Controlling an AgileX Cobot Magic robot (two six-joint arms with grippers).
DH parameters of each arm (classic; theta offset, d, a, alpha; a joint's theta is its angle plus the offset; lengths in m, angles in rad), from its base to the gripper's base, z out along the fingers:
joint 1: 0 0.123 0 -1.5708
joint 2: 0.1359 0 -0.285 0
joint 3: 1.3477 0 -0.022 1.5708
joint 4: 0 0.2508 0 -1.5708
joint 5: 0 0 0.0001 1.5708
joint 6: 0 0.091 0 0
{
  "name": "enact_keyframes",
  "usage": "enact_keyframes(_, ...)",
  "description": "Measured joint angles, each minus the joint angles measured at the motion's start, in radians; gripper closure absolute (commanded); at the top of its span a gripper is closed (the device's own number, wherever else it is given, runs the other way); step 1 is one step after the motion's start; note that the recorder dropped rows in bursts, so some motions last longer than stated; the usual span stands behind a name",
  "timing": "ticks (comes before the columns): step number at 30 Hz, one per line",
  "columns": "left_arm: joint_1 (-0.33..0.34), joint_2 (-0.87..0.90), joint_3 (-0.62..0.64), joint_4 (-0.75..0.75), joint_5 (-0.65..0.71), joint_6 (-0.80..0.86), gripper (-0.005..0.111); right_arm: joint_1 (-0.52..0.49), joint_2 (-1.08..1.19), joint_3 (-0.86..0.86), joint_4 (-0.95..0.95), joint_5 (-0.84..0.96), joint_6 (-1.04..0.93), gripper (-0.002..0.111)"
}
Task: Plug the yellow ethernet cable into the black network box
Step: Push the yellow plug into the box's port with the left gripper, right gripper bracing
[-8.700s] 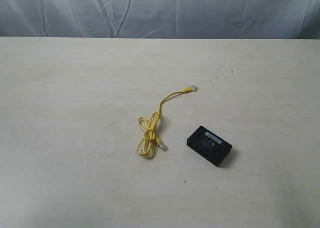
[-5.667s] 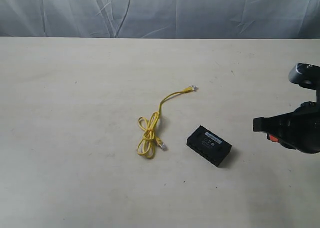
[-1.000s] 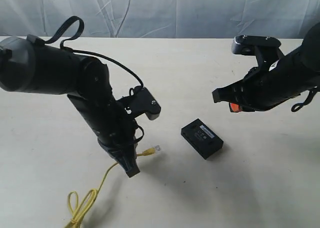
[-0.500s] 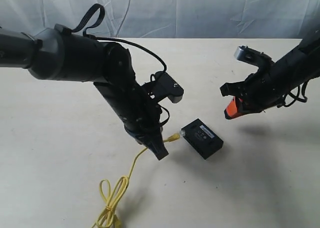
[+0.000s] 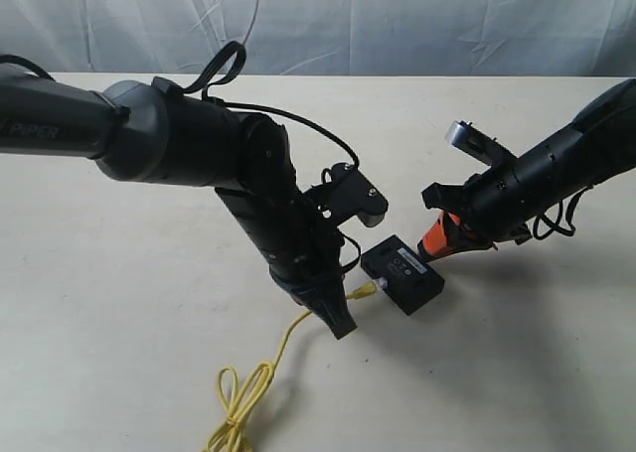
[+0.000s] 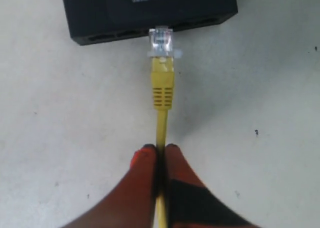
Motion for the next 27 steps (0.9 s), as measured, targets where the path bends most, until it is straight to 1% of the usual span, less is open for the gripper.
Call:
enact_keyframes(6, 0.000, 0.000, 0.000, 0.004, -0.018, 0.000, 0.107, -0.002, 0.008, -0.002, 0.007, 0.004, 0.000, 0.109)
enact_keyframes(12, 0.000, 0.021, 0.000, 0.064, -0.016, -0.033, 0.107, -0.002, 0.013, -0.002, 0.007, 0.010, 0.000, 0.109)
enact_keyframes(19, 0.000, 0.026, 0.000, 0.068, -0.036, -0.037, 0.107, -0.002, 0.014, -0.002, 0.007, 0.010, -0.002, 0.109)
enact_keyframes(27, 0.000, 0.026, 0.000, 0.084, -0.019, -0.037, 0.107, -0.002, 0.014, -0.002, 0.007, 0.010, -0.002, 0.109)
